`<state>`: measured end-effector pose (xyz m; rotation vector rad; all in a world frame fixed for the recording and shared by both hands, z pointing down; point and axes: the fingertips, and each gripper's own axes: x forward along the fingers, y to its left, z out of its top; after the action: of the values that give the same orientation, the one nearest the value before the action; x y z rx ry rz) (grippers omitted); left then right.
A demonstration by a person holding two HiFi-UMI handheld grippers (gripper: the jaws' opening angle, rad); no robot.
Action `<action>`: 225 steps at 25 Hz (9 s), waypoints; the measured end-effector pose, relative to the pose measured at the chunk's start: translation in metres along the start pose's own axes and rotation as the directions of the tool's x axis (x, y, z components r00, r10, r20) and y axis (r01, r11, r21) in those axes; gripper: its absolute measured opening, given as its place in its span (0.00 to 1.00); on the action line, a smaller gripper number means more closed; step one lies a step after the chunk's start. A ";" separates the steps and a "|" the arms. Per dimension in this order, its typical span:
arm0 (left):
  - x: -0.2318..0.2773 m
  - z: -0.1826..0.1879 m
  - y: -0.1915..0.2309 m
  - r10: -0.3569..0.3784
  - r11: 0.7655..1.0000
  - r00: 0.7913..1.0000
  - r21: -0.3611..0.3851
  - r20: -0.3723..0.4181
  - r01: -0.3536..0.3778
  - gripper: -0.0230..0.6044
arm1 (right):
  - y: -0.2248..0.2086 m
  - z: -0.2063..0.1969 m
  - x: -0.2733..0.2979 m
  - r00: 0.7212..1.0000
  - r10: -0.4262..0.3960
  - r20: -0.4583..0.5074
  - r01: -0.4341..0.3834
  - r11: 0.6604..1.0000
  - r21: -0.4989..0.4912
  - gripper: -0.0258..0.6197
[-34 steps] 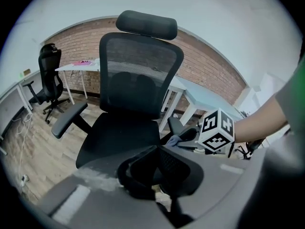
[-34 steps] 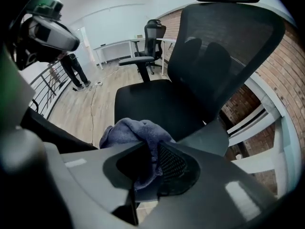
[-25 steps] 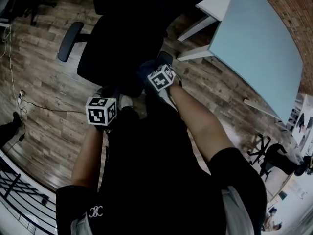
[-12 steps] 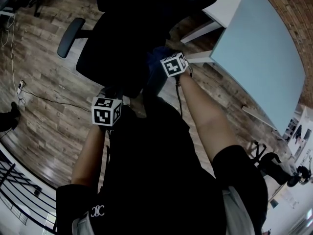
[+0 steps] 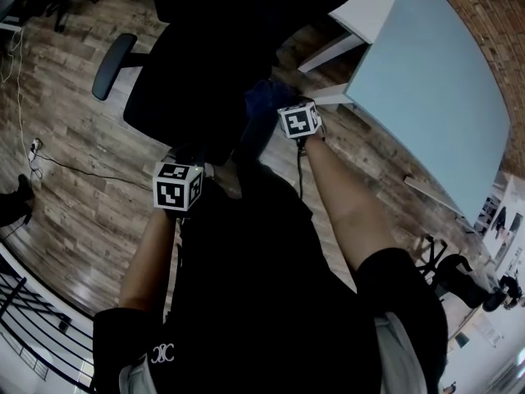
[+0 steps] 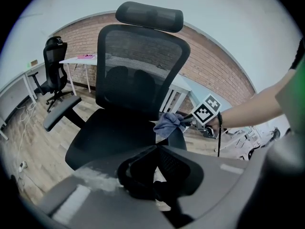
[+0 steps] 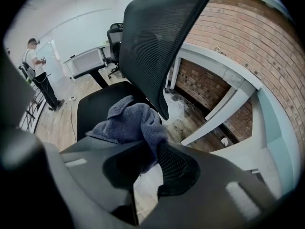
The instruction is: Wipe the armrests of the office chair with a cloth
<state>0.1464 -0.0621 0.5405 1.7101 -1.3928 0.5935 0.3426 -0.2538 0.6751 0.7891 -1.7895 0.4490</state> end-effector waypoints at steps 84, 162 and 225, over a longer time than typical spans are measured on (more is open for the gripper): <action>-0.027 -0.113 0.103 0.260 0.862 0.966 -0.453 0.012 -0.226 0.05 | 0.173 0.014 0.005 0.318 -0.253 -0.914 -0.924 -0.298 -0.239 0.15; -0.023 -0.014 -0.044 -0.195 0.903 0.976 0.371 -0.093 0.215 0.05 | 0.059 -0.172 -0.221 0.947 0.110 0.302 -0.068 0.987 -0.148 0.14; 0.062 -0.038 -0.008 0.185 0.964 0.963 0.226 -0.197 -0.139 0.05 | 0.115 -0.078 0.164 0.803 0.559 0.206 -0.527 0.828 -0.192 0.14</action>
<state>0.1761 -0.0649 0.6070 1.6437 -1.3594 1.0220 0.2815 -0.1708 0.8640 0.2274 -2.2679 0.6208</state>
